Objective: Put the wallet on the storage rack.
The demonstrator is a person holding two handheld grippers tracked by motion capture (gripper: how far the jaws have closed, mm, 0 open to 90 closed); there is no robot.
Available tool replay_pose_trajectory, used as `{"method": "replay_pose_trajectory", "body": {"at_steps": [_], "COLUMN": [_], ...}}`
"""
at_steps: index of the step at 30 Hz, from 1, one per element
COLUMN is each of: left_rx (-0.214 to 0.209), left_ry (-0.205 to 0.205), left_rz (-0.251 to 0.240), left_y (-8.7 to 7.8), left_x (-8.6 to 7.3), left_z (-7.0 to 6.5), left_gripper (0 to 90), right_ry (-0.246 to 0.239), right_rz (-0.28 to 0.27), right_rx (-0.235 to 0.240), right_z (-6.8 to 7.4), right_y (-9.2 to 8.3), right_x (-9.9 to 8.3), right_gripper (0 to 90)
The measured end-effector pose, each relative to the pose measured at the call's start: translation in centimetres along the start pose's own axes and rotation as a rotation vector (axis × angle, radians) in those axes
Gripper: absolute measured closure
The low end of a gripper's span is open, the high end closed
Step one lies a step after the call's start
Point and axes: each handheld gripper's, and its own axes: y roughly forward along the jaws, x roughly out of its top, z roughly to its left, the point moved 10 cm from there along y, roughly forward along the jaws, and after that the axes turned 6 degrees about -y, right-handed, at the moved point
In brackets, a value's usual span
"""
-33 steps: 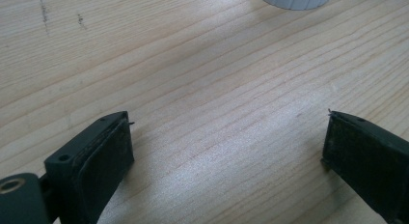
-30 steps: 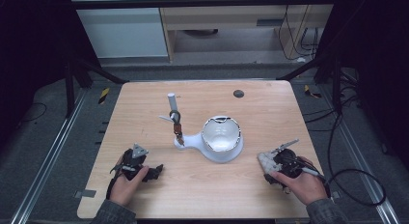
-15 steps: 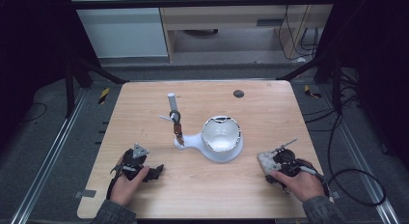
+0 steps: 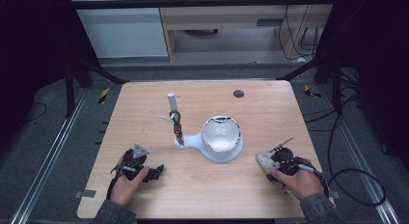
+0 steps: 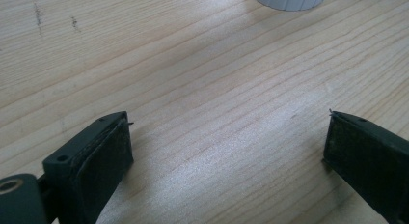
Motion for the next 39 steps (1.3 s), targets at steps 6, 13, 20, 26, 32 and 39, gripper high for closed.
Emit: {"method": "replay_pose_trajectory", "body": {"at_steps": [6,13,20,26,32,39], "left_rx": [0.0,0.0,-0.001,-0.001,-0.003,-0.003], "left_ry": [0.0,0.001,0.001,0.002,0.002,0.005], "left_rz": [0.0,0.0,0.0,0.0,0.0,0.001], "left_y": [0.0,0.0,0.0,0.0,0.0,0.0], "left_x": [0.0,0.0,0.0,0.0,0.0,0.0], "left_z": [0.0,0.0,0.0,0.0,-0.1,-0.1], "left_gripper": [2.4,2.4,2.3,2.4,2.4,2.4], "right_ry": [-0.101,-0.259,-0.37,-0.443,-0.509,-0.558], "right_rz": [-0.034,-0.074,-0.107,-0.104,-0.098,-0.088], "right_rx": [-0.024,-0.095,-0.141,-0.166,-0.192,-0.209], "right_z": [0.2,1.1,2.1,2.7,3.5,4.2], "right_y": [-1.4,-4.5,-6.4,-7.4,-8.4,-8.9], "right_x": [0.5,2.4,4.7,6.5,8.2,9.9], "right_gripper": [28.9,29.2,29.3,29.3,29.4,29.4]}}
